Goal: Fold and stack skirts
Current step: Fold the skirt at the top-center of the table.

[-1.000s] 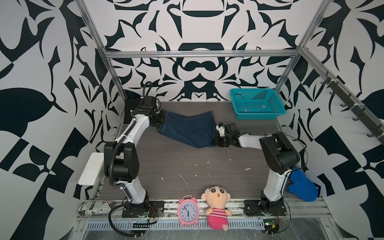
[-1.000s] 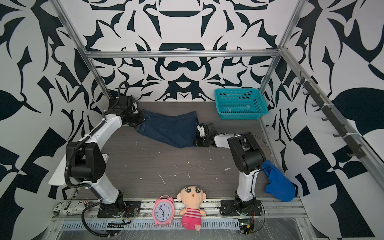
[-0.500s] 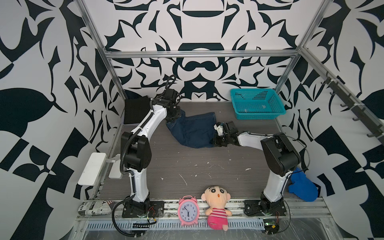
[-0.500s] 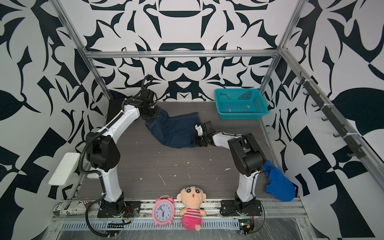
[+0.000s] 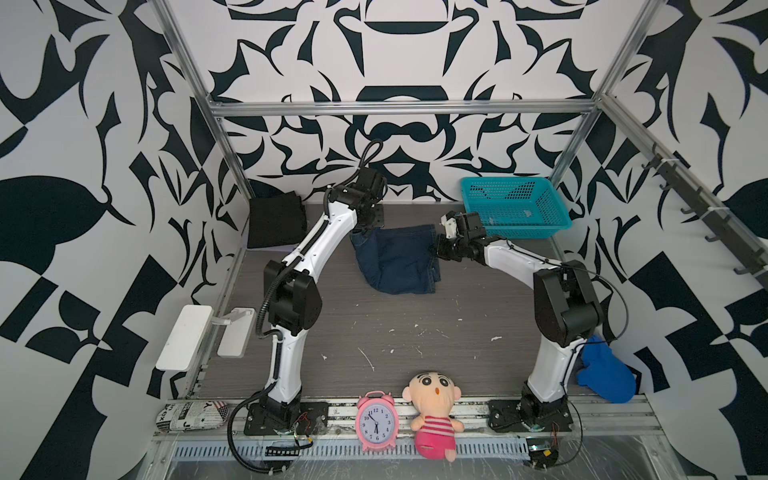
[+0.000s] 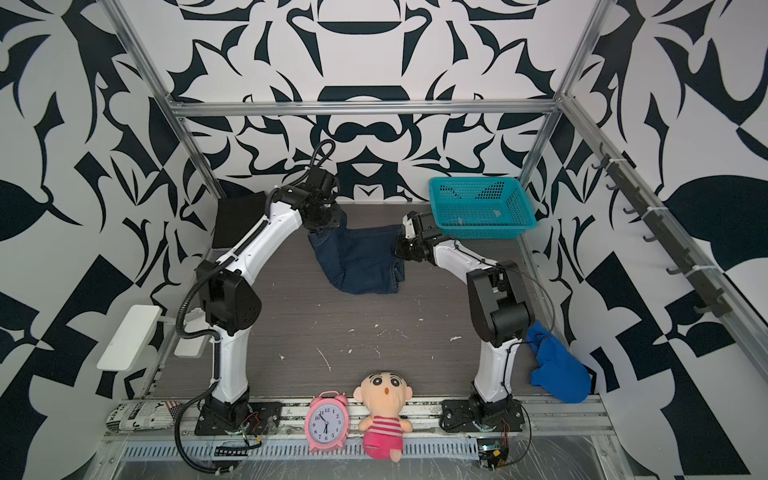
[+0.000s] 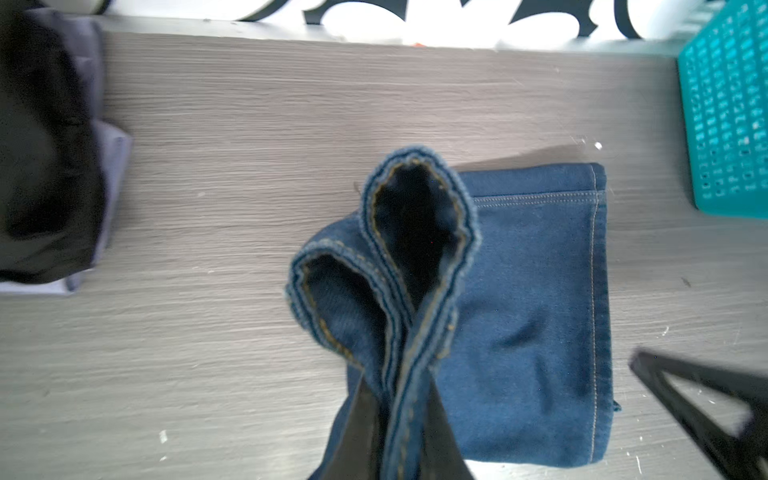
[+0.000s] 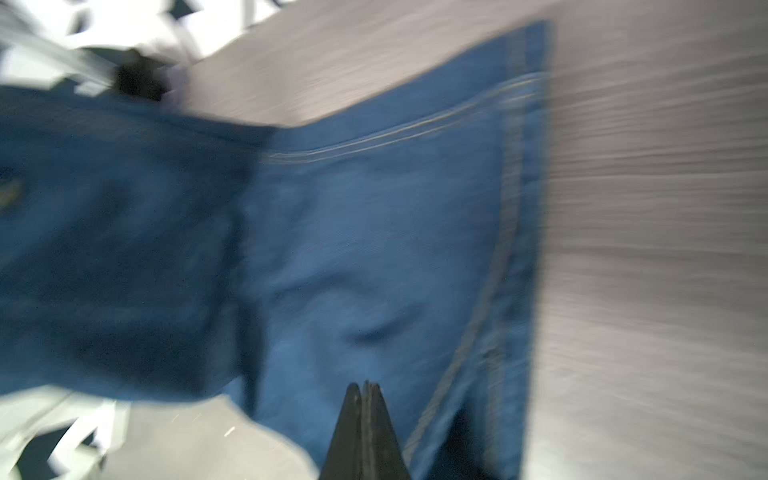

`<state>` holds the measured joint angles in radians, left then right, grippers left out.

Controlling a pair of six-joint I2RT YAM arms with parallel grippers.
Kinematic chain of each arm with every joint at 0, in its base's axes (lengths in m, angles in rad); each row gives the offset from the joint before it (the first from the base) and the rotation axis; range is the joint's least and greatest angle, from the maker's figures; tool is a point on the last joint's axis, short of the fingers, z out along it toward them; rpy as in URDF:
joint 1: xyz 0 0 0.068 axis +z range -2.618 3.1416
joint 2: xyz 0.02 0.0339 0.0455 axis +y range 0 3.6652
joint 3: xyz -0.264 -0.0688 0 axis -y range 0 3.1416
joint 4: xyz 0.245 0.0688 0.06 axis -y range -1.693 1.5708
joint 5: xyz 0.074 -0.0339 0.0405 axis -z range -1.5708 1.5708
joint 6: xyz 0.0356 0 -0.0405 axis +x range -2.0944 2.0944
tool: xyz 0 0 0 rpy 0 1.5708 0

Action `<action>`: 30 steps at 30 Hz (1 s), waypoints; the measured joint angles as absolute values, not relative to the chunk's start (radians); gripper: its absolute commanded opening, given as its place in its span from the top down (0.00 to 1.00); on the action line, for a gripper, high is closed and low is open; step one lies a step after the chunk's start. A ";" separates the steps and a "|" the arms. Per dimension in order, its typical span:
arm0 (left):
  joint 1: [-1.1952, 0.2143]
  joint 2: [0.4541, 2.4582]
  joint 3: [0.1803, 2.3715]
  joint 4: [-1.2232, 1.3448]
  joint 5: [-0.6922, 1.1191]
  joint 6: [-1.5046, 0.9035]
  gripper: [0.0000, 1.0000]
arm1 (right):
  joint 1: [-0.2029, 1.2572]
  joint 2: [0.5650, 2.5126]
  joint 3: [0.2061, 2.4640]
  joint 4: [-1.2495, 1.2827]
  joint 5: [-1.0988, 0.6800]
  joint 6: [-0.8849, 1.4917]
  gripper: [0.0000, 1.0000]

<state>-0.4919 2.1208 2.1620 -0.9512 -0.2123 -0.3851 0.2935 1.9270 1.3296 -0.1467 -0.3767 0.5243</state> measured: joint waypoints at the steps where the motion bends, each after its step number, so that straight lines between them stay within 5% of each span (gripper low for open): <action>1: -0.499 2.136 2.175 -0.956 -0.215 -0.385 1.00 | 0.282 1.955 1.343 -0.156 -0.368 0.524 1.00; 30: -0.615 2.437 2.472 -1.023 -0.313 -0.477 0.93 | 0.279 2.078 1.347 -0.152 -0.401 0.521 1.00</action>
<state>-0.6147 2.4367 2.4718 -1.0225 -0.3130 -0.4767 0.2794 2.0785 1.3468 -0.1516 -0.4011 0.5209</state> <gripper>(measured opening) 0.113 0.051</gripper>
